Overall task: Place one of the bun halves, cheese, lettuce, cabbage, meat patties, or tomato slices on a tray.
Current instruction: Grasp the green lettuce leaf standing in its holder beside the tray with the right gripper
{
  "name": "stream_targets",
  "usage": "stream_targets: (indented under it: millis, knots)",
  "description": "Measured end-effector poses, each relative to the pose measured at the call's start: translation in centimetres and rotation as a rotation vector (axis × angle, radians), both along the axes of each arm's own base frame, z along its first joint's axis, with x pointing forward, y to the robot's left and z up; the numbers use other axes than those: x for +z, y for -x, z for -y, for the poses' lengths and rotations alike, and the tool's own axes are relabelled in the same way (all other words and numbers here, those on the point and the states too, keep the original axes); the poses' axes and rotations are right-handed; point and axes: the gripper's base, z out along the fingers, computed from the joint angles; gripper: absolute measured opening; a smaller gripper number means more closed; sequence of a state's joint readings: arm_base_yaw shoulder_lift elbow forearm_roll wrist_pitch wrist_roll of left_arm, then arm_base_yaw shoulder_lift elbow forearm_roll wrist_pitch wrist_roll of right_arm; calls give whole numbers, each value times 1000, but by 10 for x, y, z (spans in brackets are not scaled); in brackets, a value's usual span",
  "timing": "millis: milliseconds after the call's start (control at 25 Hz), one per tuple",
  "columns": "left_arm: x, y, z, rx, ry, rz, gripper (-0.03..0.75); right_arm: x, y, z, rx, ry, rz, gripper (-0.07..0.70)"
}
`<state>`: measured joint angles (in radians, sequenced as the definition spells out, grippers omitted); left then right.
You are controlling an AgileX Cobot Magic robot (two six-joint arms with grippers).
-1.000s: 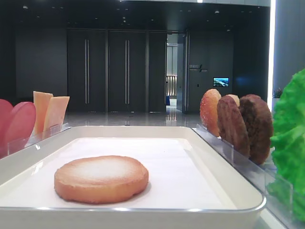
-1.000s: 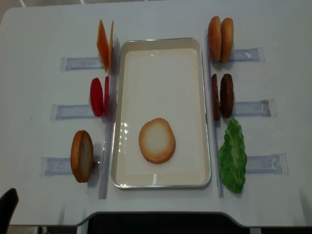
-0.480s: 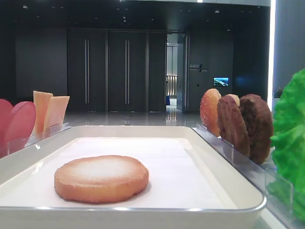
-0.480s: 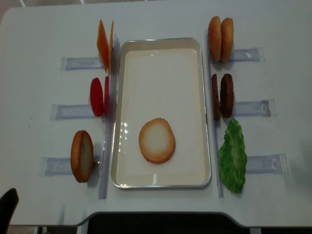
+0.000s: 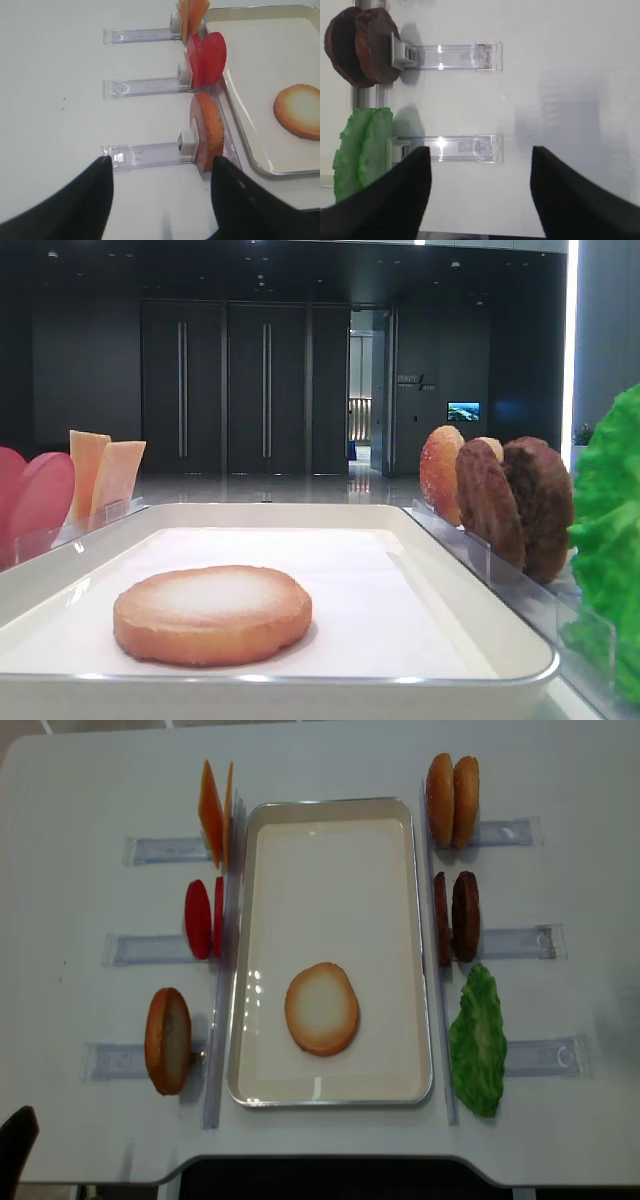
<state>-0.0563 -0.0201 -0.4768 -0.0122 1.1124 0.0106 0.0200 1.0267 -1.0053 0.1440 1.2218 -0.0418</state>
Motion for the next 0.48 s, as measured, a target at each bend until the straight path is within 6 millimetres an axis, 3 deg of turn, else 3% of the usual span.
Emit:
stream_targets:
  millis: [280,480]
  knots:
    - [0,0,0,-1,1,0,471,0,0,-1,-72,-40,-15,416]
    - [0,0,0,-1,1,0,471,4,1,-18,-61,-77,-19,416]
